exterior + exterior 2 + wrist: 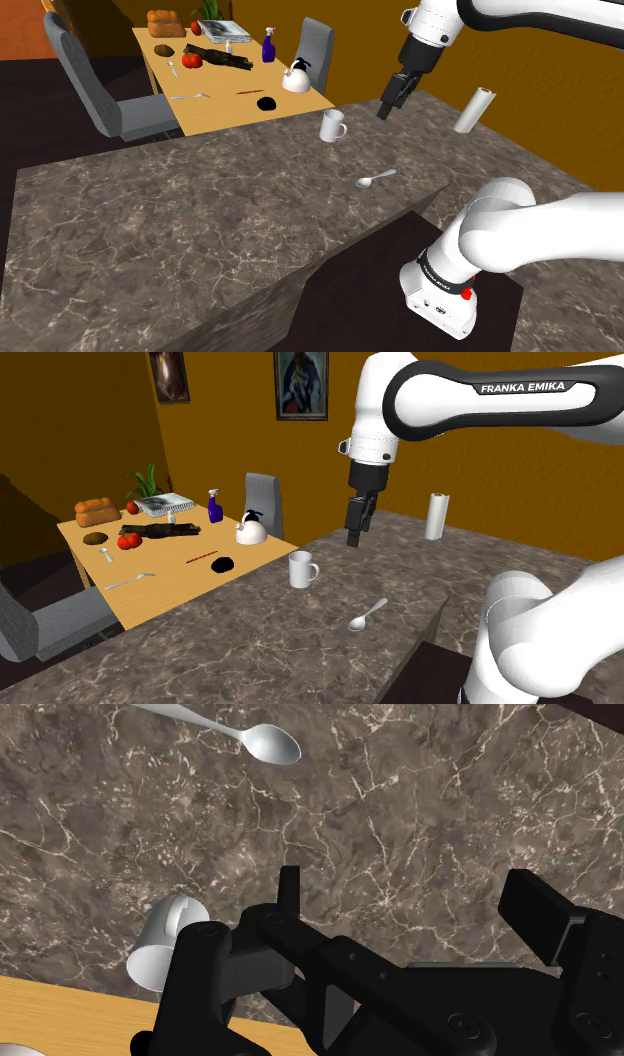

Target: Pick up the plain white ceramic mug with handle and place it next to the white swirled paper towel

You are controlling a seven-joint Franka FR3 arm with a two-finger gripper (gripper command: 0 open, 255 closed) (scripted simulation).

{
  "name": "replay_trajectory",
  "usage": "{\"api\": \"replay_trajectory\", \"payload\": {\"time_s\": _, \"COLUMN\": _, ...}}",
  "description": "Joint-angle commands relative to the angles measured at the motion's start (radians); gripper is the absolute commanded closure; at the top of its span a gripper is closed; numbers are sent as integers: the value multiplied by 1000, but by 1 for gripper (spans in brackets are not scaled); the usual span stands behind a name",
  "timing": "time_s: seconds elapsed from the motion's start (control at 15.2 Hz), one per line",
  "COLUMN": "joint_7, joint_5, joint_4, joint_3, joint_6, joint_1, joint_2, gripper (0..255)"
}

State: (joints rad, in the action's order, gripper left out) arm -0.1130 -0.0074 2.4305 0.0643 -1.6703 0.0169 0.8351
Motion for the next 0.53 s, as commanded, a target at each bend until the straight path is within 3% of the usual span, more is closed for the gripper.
{"api": "replay_trajectory", "payload": {"time_s": 0.0, "joint_7": 0, "joint_5": 0, "joint_4": 0, "joint_3": 0, "joint_6": 0, "joint_1": 0, "joint_2": 0, "gripper": 0}}
{"api": "replay_trajectory", "payload": {"time_s": 0.46, "joint_7": -50, "joint_5": -37, "joint_4": -54, "joint_3": 73, "joint_6": -162, "joint_1": -27, "joint_2": -243, "gripper": 0}}
